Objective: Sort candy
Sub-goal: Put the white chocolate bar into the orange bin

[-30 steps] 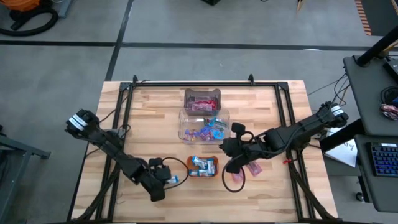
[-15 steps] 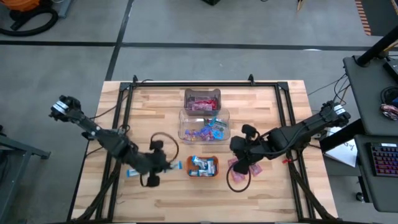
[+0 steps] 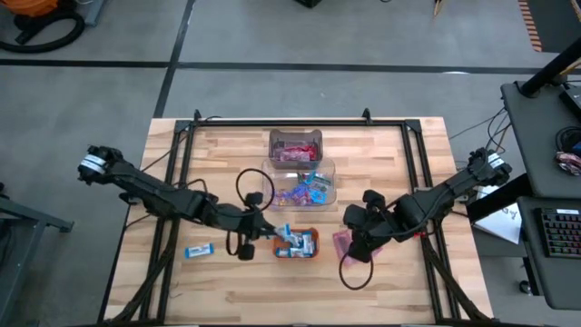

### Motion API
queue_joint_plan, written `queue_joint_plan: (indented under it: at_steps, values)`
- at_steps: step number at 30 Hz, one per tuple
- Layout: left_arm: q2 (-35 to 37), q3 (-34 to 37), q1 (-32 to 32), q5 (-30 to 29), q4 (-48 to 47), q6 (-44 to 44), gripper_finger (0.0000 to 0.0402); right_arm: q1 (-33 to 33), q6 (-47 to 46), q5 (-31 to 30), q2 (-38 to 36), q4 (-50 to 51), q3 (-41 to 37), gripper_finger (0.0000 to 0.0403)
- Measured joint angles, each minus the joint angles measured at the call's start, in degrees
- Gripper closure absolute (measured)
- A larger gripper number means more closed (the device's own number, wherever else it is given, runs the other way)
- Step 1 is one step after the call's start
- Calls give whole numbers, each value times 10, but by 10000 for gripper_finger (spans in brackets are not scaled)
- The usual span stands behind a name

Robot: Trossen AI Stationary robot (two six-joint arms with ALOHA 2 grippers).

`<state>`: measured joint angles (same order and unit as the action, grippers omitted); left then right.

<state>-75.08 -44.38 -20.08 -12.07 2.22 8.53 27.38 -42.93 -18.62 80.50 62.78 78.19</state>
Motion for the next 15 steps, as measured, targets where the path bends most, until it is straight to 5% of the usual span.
queue_joint_plan:
  at_steps: [15]
  values:
    - [-143,0,11,11,129,25,389,27,-76,7,1,27,-14,394]
